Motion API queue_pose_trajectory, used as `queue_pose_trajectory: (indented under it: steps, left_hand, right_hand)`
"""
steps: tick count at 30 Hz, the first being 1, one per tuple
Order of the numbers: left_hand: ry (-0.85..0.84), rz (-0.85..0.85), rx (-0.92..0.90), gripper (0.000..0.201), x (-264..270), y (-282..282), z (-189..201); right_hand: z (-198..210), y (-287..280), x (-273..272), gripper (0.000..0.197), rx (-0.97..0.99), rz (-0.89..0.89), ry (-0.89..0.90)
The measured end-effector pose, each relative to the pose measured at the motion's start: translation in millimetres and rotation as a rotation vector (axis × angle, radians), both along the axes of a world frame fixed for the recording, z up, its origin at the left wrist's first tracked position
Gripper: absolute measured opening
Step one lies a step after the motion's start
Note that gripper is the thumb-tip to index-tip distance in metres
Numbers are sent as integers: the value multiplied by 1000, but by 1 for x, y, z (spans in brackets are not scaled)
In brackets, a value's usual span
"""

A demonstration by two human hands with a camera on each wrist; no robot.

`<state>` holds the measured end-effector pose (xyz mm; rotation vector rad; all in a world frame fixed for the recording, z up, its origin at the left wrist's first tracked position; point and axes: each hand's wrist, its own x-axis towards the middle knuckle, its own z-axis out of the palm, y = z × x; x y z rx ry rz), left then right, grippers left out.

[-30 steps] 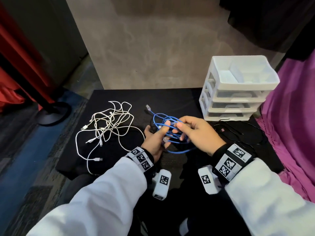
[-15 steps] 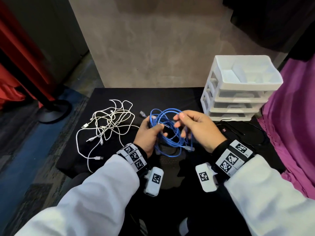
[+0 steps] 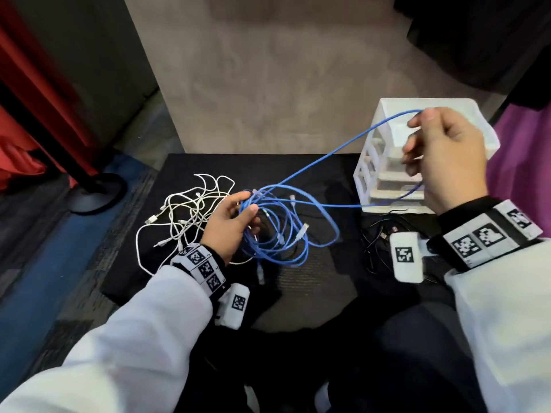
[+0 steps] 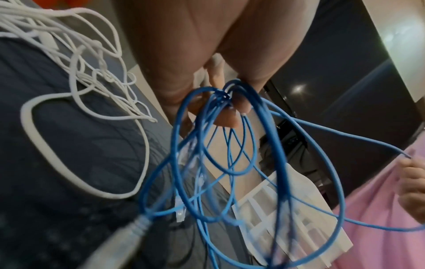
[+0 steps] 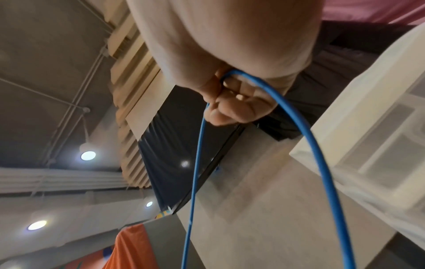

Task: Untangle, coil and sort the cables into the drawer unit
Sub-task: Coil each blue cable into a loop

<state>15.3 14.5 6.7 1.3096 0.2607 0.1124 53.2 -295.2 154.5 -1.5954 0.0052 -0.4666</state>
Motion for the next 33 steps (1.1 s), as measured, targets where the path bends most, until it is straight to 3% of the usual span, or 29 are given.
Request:
queue_pose_trajectory:
  steps: [3,6,10,12,14,17,22,26,30,33]
  left_hand:
    - [-1,14,3,19,-2,6,-3]
    - [6,20,-65,16,-3,5,1]
    - [-32,33,-95,28,-5,0,8]
    - [-54,41,-86,28,-6,-4,14]
    - [-84,37,-73,24,-7,-8,22]
    - [-129,-16,0,18,-12,-14,31]
    - [-201,-108,50,19,-24,-23,41]
    - [-214,-185,-64,22,-25,-20,45]
    - [-205,-220,-320,24,-21,-12,55]
    - [-224,-257,-459,24,-18,-4,61]
  right_hand:
    - [10,-8,0,27,65,-81,-70]
    - [8,-2,-2,27,30,-28,-48]
    - [-18,6,2,21,-407,85,125]
    - [-31,6,1,44,-745,102,151]
    - [-40,13,-5,68,-919,107,115]
    - [-46,32,-13,69,-918,144,-4]
    - [-53,60,-14,49,-879,333,-190]
    - [-64,73,-9,22,-786,575,40]
    - [-75,71,-8,20,-315,651,285]
    - [-86,65,-9,12,-333,637,330]
